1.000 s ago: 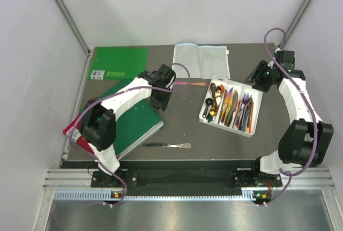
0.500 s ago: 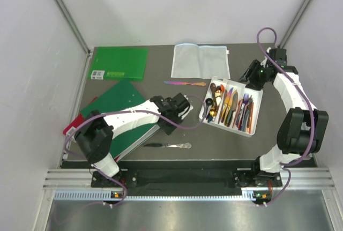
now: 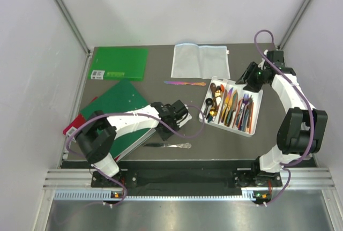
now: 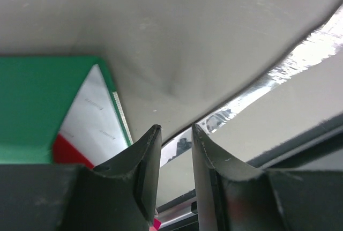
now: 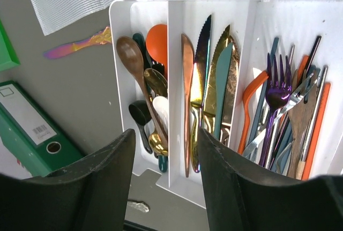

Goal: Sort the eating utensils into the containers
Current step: Pick up the knife at the center of the board.

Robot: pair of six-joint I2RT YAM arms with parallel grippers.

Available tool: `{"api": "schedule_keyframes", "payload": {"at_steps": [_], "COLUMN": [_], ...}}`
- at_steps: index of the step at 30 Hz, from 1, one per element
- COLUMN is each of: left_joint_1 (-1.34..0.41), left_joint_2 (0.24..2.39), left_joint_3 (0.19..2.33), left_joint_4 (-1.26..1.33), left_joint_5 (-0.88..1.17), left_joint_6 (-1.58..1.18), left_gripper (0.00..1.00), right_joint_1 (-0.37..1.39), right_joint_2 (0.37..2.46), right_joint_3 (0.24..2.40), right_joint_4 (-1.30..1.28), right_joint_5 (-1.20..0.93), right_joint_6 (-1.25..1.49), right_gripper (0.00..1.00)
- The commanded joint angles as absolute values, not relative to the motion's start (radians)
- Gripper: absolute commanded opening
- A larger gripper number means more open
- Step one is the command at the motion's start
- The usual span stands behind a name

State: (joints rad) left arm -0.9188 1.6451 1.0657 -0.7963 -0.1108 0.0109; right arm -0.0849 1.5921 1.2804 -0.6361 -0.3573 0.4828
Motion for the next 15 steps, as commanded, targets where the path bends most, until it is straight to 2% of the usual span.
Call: {"api": "schedule_keyframes", "payload": {"at_steps": [1, 15], "left_joint_1": [-0.934, -0.973], "left_joint_2": [1.608, 1.692], "left_joint_3": [1.077, 1.095], "left_joint_4": [-0.787, -0.787], "left_joint_5": [-0.038, 0.067], "left_joint_6": [0.064, 0.103], "left_gripper": [0.35, 0.41], "right_joint_1": [-0.075, -0.075], "right_joint_2": [1.548, 1.532], "right_joint_3": [1.261, 1.220], "right_joint_4": [-0.615, -0.606], "right_joint_5": [-0.367, -0.376], "right_joint_6": [0.482, 0.486], "right_gripper": [0.50, 0.50]}}
